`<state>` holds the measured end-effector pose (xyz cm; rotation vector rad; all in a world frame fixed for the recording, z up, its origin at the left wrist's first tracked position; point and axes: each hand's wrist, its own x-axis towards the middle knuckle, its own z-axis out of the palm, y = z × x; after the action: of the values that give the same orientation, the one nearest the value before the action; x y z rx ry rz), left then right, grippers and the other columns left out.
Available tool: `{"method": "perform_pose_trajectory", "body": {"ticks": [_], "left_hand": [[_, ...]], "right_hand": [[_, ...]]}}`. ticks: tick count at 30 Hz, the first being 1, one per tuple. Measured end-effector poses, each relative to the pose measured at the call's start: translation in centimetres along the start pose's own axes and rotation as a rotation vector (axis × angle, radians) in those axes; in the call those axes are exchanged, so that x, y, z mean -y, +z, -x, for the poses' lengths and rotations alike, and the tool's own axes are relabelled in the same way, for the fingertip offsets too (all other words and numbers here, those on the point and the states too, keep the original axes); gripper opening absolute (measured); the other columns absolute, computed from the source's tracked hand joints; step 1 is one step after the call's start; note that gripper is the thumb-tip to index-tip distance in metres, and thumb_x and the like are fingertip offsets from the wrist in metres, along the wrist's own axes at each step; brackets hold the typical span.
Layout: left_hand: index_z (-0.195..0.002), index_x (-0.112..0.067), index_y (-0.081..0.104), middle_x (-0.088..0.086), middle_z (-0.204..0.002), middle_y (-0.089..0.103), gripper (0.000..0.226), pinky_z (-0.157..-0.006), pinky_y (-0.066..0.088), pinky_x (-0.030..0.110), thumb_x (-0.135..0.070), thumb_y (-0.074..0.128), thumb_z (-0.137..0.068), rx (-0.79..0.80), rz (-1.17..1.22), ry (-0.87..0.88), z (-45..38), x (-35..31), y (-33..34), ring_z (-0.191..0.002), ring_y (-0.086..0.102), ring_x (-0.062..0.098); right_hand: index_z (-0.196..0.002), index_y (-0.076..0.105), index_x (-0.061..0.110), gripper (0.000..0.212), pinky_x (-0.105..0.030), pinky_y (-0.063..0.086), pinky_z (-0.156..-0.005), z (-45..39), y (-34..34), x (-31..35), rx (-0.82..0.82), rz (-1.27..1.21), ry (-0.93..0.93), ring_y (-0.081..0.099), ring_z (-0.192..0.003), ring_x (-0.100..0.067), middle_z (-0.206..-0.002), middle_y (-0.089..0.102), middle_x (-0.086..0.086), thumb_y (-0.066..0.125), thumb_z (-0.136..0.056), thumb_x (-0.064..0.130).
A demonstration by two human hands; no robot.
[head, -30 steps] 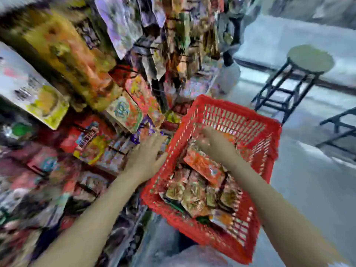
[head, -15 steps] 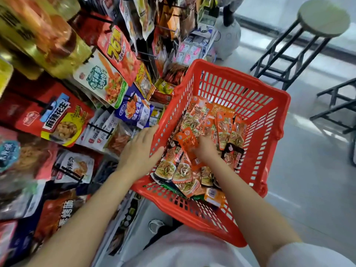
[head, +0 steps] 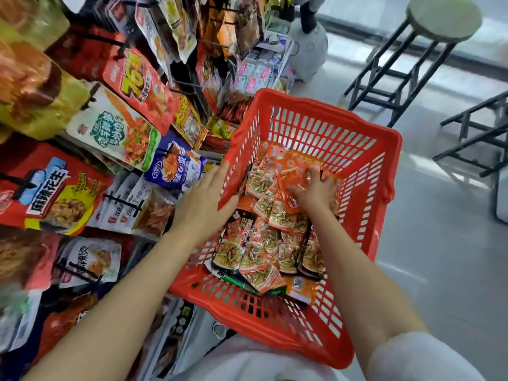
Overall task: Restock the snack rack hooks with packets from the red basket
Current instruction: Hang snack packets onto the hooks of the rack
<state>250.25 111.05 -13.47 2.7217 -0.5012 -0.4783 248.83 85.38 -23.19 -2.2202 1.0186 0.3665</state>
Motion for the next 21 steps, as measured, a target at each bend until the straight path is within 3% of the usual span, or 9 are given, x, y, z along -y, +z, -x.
{"method": "perform_pose_trajectory", "body": {"ticks": [3, 8, 11, 15, 18, 21], "left_hand": [[-0.163, -0.03, 0.005, -0.001, -0.169, 0.015, 0.074, -0.115, 0.037, 0.05, -0.049, 0.044, -0.103, -0.011, 0.018, -0.001, 0.1, 0.0, 0.0, -0.152, 0.025, 0.022], [-0.163, -0.028, 0.01, -0.001, -0.168, 0.02, 0.073, -0.109, 0.043, 0.047, -0.044, 0.047, -0.102, -0.039, 0.059, 0.015, 0.2, 0.0, 0.1, -0.15, 0.029, 0.02], [-0.163, -0.027, 0.012, -0.001, -0.167, 0.022, 0.072, -0.11, 0.042, 0.046, -0.043, 0.047, -0.103, -0.05, 0.08, 0.021, 0.1, 0.2, 0.3, -0.149, 0.03, 0.02], [-0.162, -0.026, 0.014, 0.0, -0.166, 0.024, 0.071, -0.107, 0.044, 0.046, -0.042, 0.049, -0.102, -0.06, 0.093, 0.02, 0.1, 0.2, 0.4, -0.147, 0.033, 0.022], [-0.162, -0.026, 0.015, 0.001, -0.165, 0.026, 0.071, -0.108, 0.044, 0.046, -0.041, 0.049, -0.102, -0.06, 0.107, 0.011, 0.1, 0.1, 0.5, -0.147, 0.033, 0.022], [-0.162, -0.025, 0.018, 0.002, -0.163, 0.028, 0.07, -0.103, 0.047, 0.046, -0.041, 0.049, -0.102, -0.068, 0.115, 0.011, 0.3, 0.1, 0.4, -0.144, 0.037, 0.023]], "right_hand": [[-0.144, 0.039, 0.031, 0.079, -0.056, 0.021, -0.117, -0.4, 0.8, 0.4, 0.007, 0.064, -0.017, 0.019, -0.148, -0.04, -0.156, 0.03, -0.02, 0.076, -0.079, 0.058], [-0.156, 0.02, 0.014, 0.111, -0.056, 0.023, -0.12, -0.9, 1.2, 0.9, 0.03, -0.056, -0.037, 0.017, -0.15, -0.039, -0.159, 0.026, -0.019, 0.085, -0.073, 0.049], [-0.156, 0.02, 0.01, 0.115, -0.054, 0.024, -0.121, -0.9, 1.1, 0.6, 0.04, -0.037, -0.007, 0.021, -0.148, -0.038, -0.157, 0.032, -0.017, 0.086, -0.071, 0.049], [-0.14, 0.045, 0.003, 0.103, -0.053, 0.026, -0.119, -0.3, 1.1, 0.2, 0.15, 0.217, 0.028, 0.026, -0.146, -0.04, -0.148, 0.047, -0.016, 0.079, -0.068, 0.068], [-0.147, 0.033, 0.003, 0.111, -0.051, 0.032, -0.115, 1.0, 1.4, 0.3, 0.12, 0.214, 0.003, 0.04, -0.139, -0.039, -0.147, 0.046, -0.018, 0.082, -0.068, 0.064], [-0.153, 0.02, 0.005, 0.11, -0.054, 0.032, -0.115, 2.8, 1.7, 0.2, 0.043, 0.13, -0.008, 0.036, -0.141, -0.042, -0.154, 0.033, -0.023, 0.083, -0.075, 0.049]]}}
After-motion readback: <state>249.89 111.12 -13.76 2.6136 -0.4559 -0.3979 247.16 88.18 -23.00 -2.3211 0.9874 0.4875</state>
